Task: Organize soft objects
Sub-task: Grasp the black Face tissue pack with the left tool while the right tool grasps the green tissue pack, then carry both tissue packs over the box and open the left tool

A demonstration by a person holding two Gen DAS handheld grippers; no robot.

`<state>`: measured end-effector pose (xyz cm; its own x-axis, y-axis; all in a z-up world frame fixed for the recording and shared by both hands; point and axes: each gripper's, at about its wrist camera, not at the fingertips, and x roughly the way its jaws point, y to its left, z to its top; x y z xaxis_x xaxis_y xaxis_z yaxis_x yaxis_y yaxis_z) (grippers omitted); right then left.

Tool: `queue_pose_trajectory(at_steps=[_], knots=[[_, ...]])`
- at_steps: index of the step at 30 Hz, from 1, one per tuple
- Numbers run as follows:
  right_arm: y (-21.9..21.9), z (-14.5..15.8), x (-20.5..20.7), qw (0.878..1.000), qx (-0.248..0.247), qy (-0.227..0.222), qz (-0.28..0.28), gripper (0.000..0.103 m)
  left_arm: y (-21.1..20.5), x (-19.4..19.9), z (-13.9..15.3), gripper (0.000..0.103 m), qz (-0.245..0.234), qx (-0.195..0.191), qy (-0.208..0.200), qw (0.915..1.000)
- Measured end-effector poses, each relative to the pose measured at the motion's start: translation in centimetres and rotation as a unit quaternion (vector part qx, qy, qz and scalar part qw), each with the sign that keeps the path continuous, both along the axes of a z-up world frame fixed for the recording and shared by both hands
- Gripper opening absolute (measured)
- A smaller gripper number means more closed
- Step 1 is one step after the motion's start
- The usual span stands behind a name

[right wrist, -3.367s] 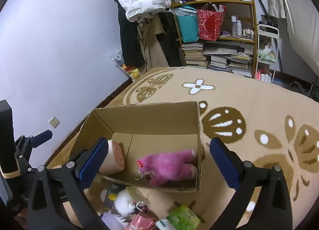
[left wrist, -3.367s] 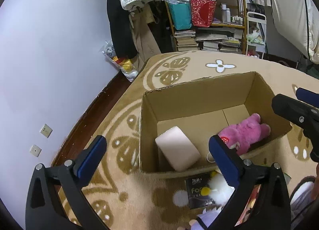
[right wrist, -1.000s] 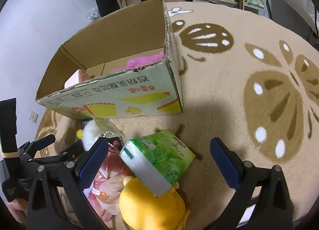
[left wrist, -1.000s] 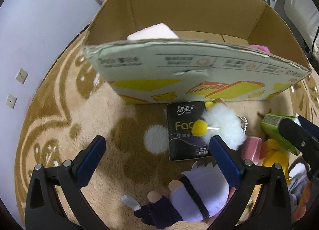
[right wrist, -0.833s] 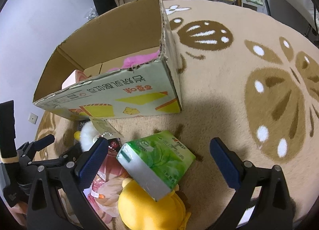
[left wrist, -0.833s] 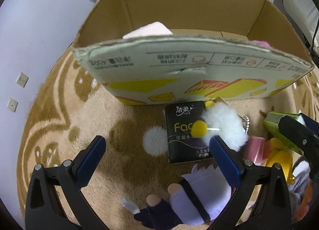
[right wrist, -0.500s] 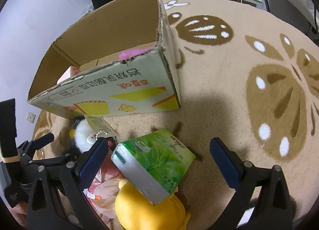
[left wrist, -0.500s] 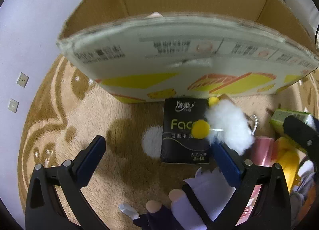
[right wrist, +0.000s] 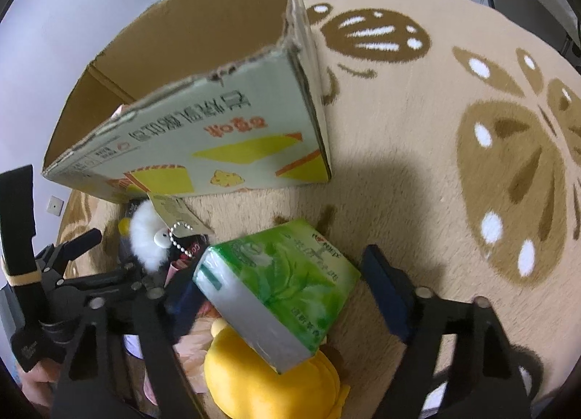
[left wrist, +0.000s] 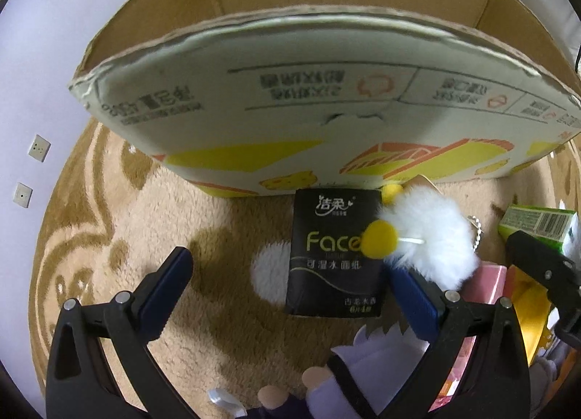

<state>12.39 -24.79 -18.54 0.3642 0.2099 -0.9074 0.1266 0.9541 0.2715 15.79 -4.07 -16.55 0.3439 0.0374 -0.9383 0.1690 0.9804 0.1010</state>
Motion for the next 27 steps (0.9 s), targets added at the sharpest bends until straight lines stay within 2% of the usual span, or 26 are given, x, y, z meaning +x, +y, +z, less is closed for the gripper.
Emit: queue_pose_trajectory(at_steps=[1,5,6,7,8,10,15,20,23,27], knots=[[0.0,-0.1,-0.1,1.0,-0.003,0.0,-0.001,0.075,-0.1,0.1,0.0,0.102,0.001,-0.001,-0.001,1.0],[-0.4,-0.3,-0.2,1.0,-0.002,0.003,-0.006,0.06,0.4,0.6,-0.5,0.087,0.0,-0.018,0.005,0.9998],[-0.4,-0.4,-0.2,1.0,-0.003,0.004,-0.007,0.059,0.3,0.6,-0.5,0.084,-0.003,-0.019,0.003,0.9998],[-0.4,-0.4,-0.3,1.0,-0.004,0.003,-0.007,0.058,0.1,0.6,-0.4,0.074,-0.01,-0.026,0.002,0.9996],[-0.6,-0.4,-0.3,1.0,-0.005,0.002,-0.007,0.056,0.0,0.3,-0.2,0.059,-0.014,-0.035,0.003,0.9993],[-0.6,-0.1,-0.4,1.0,-0.007,-0.006,-0.005,0.054,-0.2,0.3,-0.1,0.046,-0.024,-0.062,0.009,0.9978],[-0.5,1.6,-0.7,0.999,-0.011,-0.039,0.006,0.051,0.2,0.2,0.5,0.045,-0.011,-0.079,0.008,0.9968],[0.1,3.3,-1.3,0.998,-0.01,-0.066,0.016,0.05,1.8,-0.4,1.5,0.045,0.013,-0.069,-0.01,0.9975],[0.3,4.4,-1.8,0.996,-0.01,-0.087,0.02,0.049,2.3,-0.9,2.4,0.045,0.02,-0.064,-0.027,0.9974],[0.4,6.1,-2.6,0.993,-0.006,-0.113,0.028,0.048,2.6,-2.3,4.8,0.045,0.017,-0.053,-0.069,0.9961]])
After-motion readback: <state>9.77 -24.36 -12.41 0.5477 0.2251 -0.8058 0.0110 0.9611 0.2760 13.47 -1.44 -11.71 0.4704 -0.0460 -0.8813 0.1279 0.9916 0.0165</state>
